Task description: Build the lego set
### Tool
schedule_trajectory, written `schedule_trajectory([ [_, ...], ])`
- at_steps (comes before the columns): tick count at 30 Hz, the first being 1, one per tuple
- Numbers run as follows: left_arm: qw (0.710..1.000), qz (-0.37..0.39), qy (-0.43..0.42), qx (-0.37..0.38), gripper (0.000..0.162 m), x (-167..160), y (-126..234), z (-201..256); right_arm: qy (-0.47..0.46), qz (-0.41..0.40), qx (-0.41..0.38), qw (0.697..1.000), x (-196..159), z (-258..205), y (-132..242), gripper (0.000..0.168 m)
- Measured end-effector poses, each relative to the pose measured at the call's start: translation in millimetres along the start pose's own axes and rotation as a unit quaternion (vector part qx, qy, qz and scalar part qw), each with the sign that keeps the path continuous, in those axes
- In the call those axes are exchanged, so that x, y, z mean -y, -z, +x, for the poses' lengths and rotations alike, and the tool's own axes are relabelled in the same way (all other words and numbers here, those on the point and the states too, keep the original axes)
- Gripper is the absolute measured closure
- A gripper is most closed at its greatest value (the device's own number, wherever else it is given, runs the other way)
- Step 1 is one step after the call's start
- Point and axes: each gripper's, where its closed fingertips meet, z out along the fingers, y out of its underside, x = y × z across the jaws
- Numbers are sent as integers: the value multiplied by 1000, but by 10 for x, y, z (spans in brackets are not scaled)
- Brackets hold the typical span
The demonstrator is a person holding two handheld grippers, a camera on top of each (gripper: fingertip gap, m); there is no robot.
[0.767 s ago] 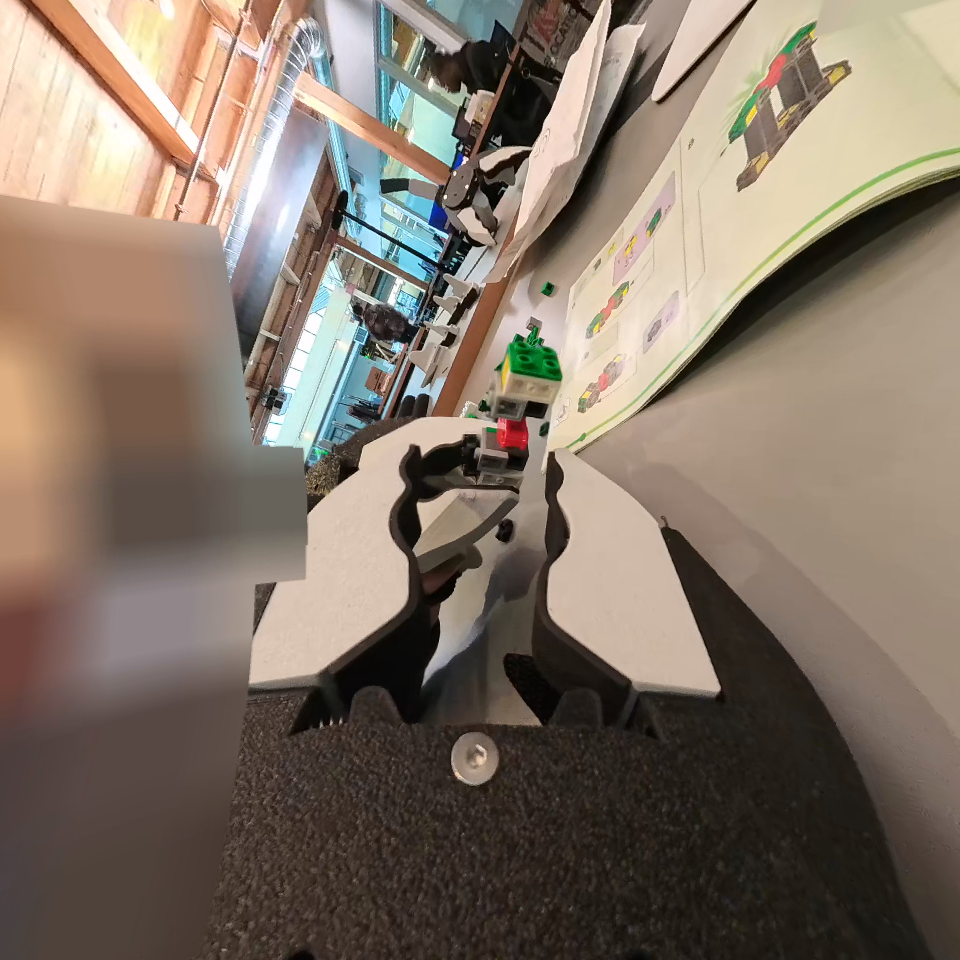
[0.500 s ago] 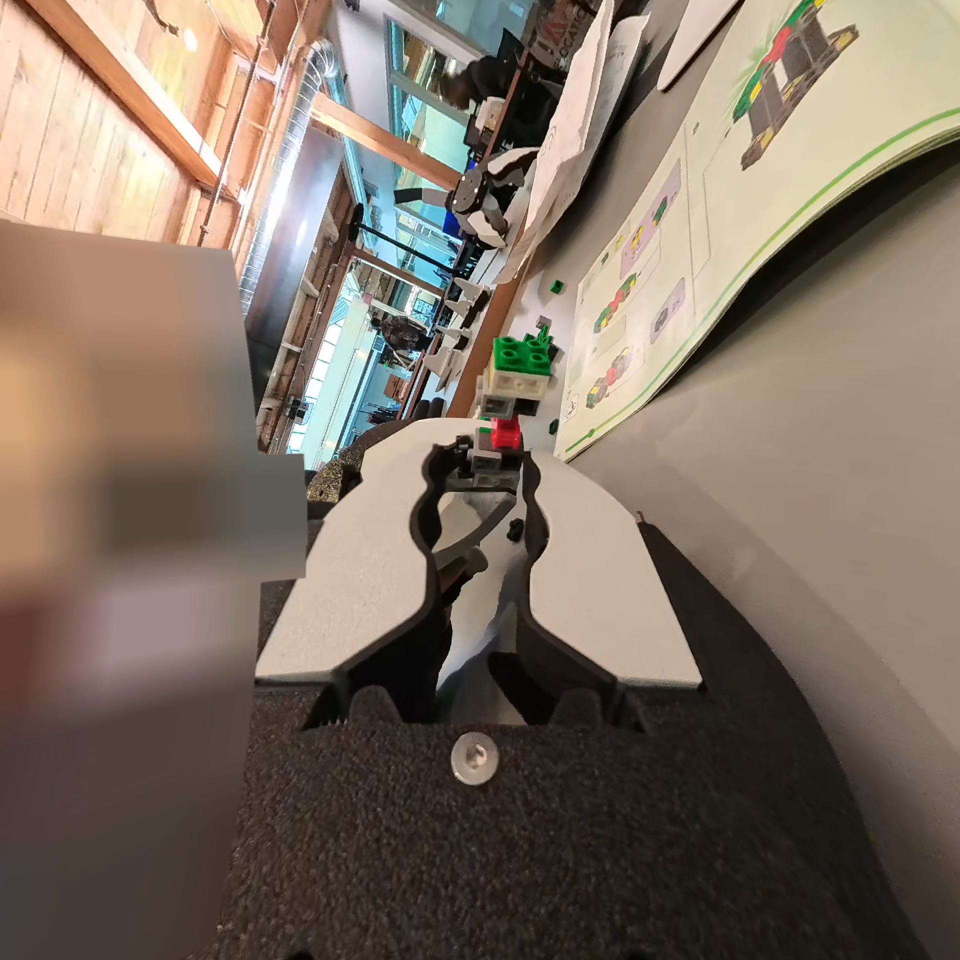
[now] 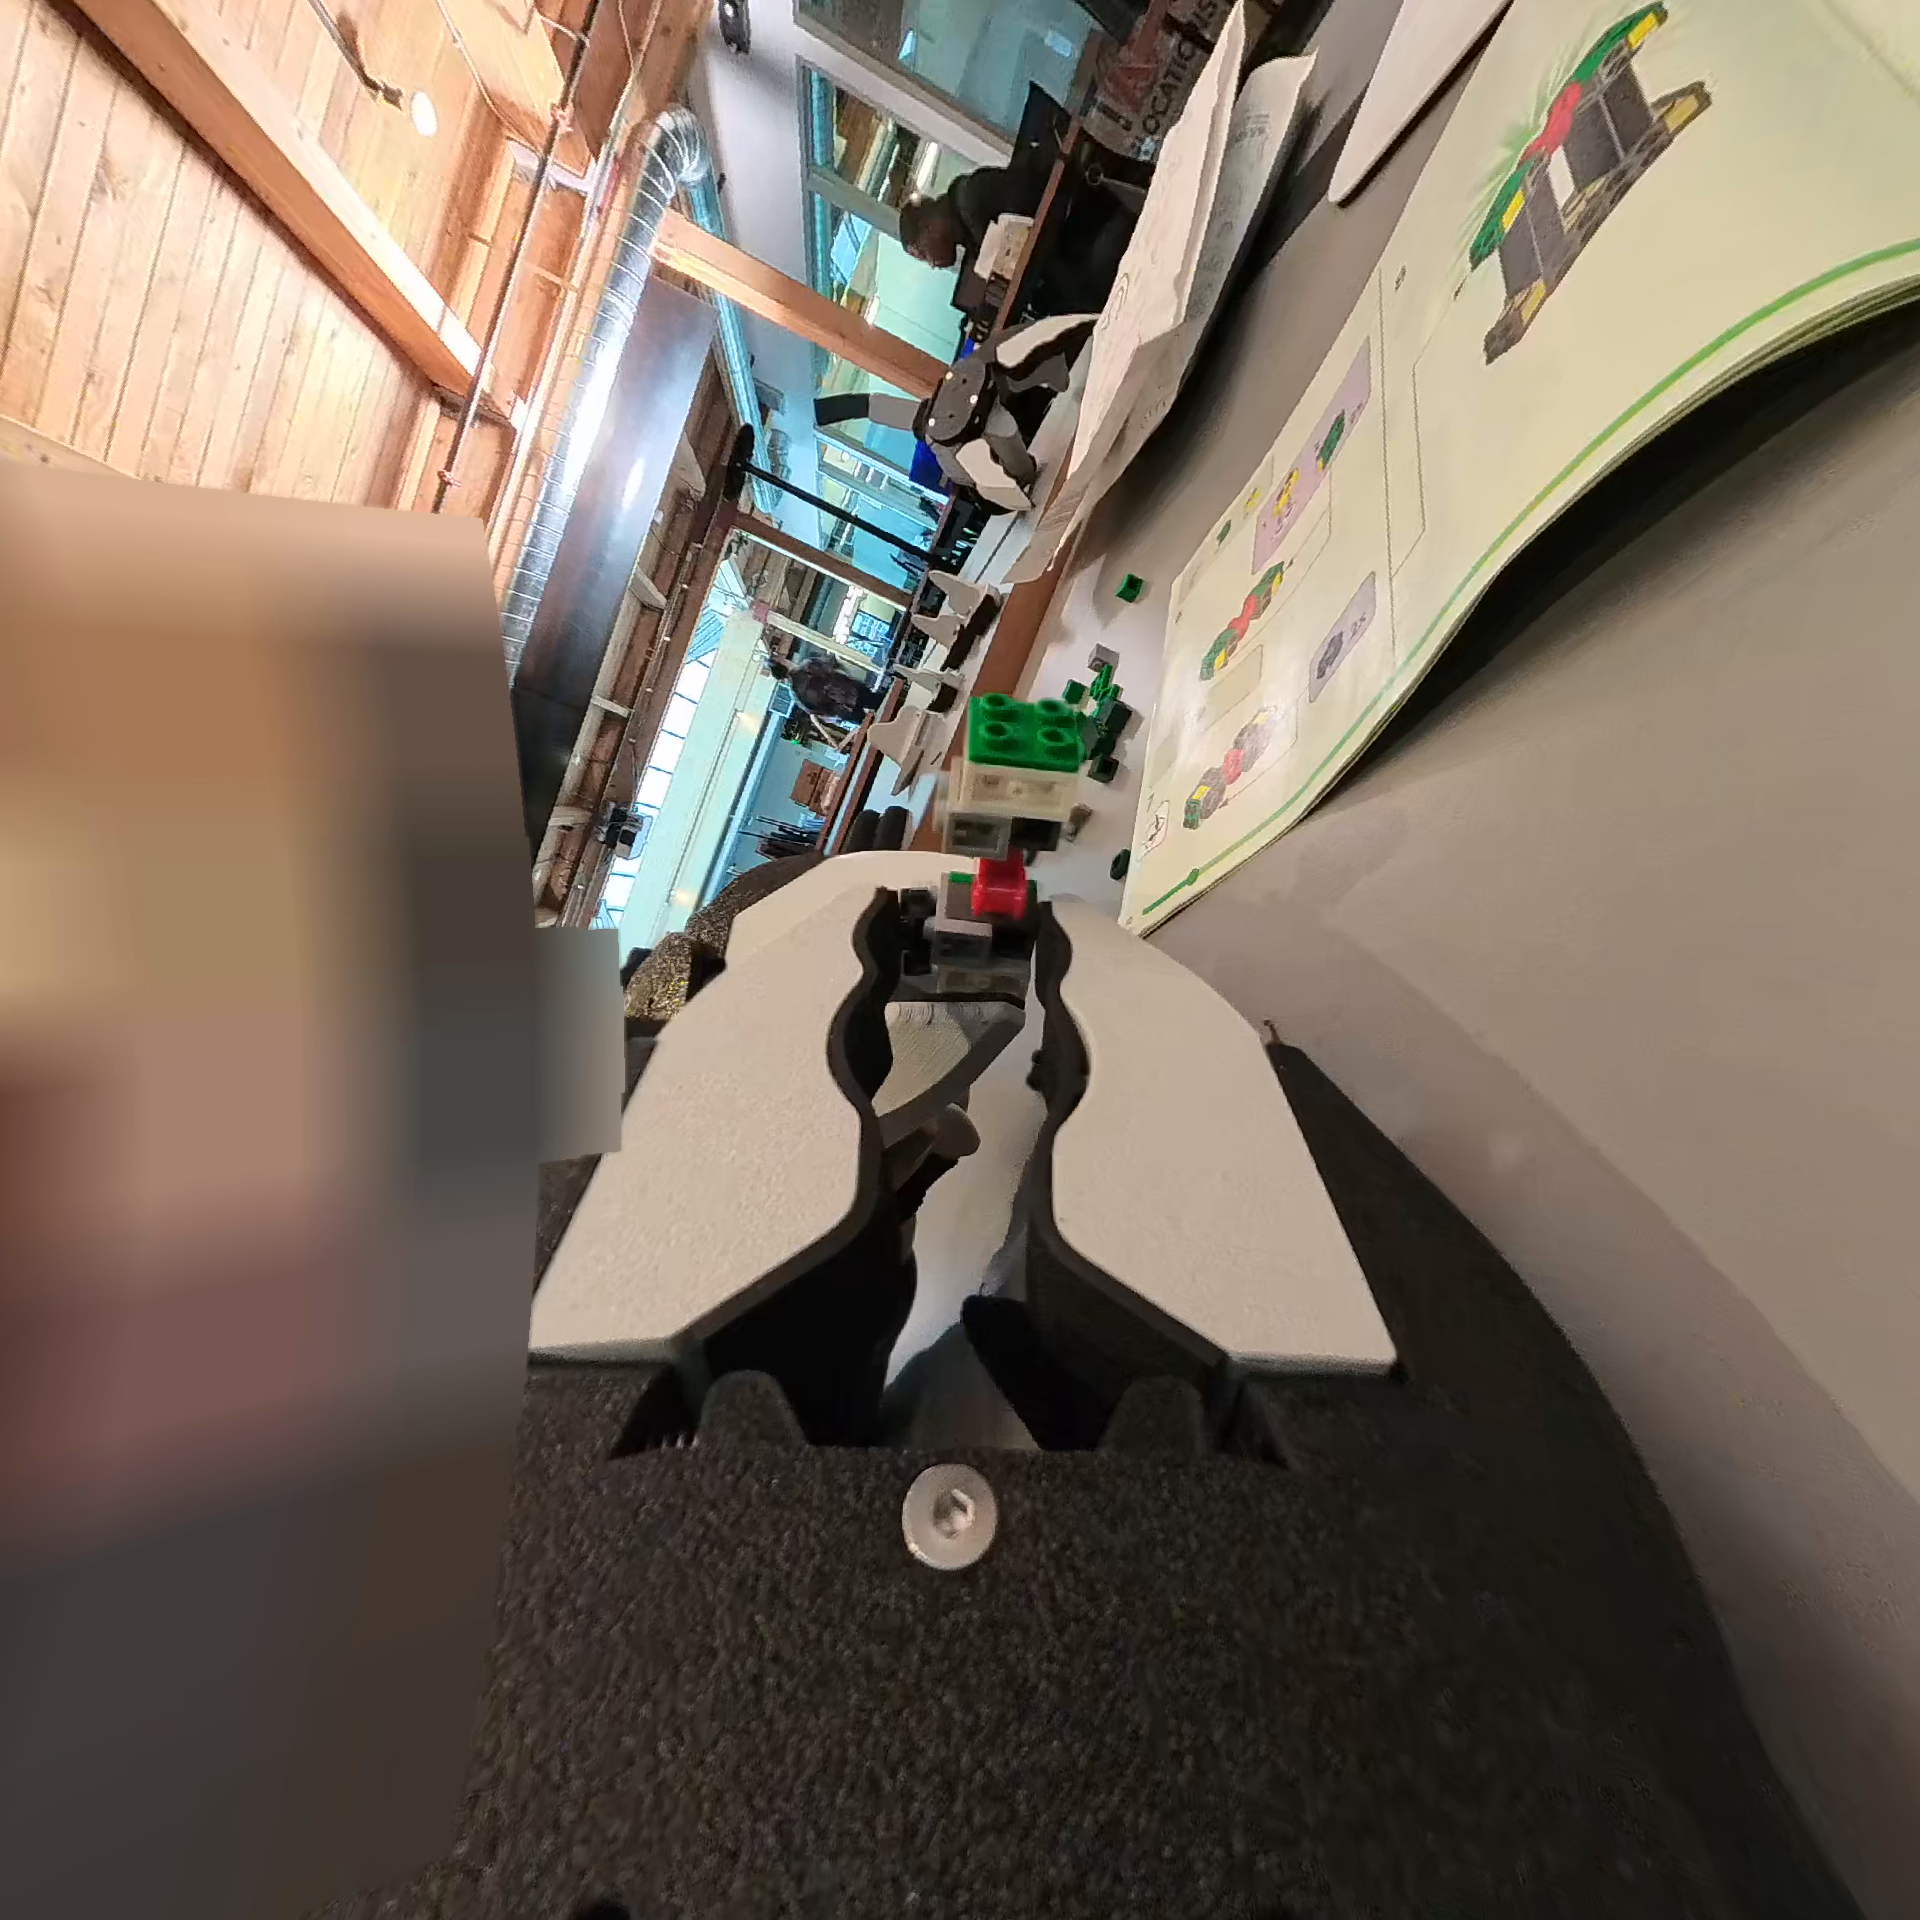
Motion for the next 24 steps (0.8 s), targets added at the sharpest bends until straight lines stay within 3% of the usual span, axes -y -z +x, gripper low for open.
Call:
schedule_trajectory([
  [1,1000,2,-2,1,143,7,2,1,-4,1,5,1000,4,-9,3,144],
  [24,999,7,-38,21,143,42,1,33,26,-2,15,1000,-11,-41,39,146],
])
